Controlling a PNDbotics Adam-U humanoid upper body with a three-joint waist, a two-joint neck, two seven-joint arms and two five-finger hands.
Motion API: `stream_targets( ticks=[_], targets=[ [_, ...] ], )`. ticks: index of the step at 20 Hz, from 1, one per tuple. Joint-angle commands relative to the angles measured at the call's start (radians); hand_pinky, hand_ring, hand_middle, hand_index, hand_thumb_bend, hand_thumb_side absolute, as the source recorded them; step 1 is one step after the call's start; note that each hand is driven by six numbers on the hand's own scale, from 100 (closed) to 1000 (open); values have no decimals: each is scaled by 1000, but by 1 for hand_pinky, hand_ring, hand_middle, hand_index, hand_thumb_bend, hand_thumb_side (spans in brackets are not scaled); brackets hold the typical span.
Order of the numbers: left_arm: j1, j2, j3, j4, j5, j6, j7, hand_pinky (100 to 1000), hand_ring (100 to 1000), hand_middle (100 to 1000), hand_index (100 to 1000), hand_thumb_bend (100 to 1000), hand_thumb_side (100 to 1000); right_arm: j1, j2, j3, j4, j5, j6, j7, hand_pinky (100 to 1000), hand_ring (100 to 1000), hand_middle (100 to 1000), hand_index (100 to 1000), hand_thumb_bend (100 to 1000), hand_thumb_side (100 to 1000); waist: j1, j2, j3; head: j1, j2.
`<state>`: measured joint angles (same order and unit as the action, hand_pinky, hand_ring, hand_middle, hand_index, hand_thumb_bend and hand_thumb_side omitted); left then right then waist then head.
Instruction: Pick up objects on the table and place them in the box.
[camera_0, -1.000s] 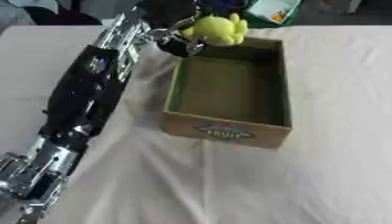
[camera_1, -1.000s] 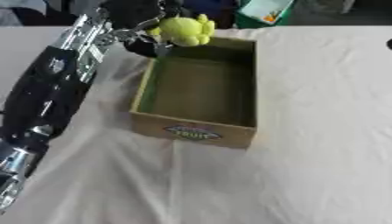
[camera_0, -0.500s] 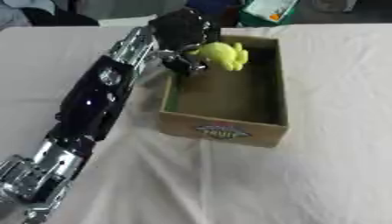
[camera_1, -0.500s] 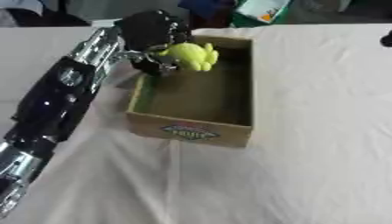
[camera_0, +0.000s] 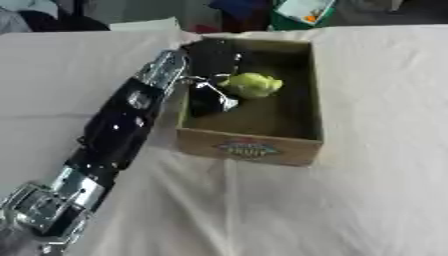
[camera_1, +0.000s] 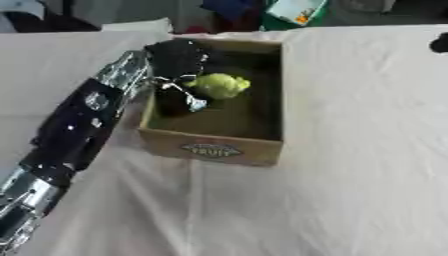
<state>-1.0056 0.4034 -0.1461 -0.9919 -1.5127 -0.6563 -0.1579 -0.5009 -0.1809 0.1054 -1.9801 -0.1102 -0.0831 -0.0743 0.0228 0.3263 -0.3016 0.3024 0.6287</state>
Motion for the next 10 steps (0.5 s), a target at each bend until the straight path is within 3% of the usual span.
stream_targets(
  ticks=[1,4,10],
  targets=[
    [-17,13,12,-28,56,20,-48,783,944,896,996,600,1000,-7,-6,-1,-20,-7,1,2,812,620,722,924,100,765,-2,-25,3,1,6],
    [-19,20,16,-74,100,52,-17,782,939,889,1000,679,1000,-5,-5,0,-20,-7,2,1,812,620,722,925,100,763,-2,-26,4,1,7],
    [-17,33,39,-164,237,65,135,760,909,861,1000,533,1000,-4,-8,-4,-20,-13,-8,0,812,621,720,920,100,768,-7,-30,10,-4,14]
  ],
)
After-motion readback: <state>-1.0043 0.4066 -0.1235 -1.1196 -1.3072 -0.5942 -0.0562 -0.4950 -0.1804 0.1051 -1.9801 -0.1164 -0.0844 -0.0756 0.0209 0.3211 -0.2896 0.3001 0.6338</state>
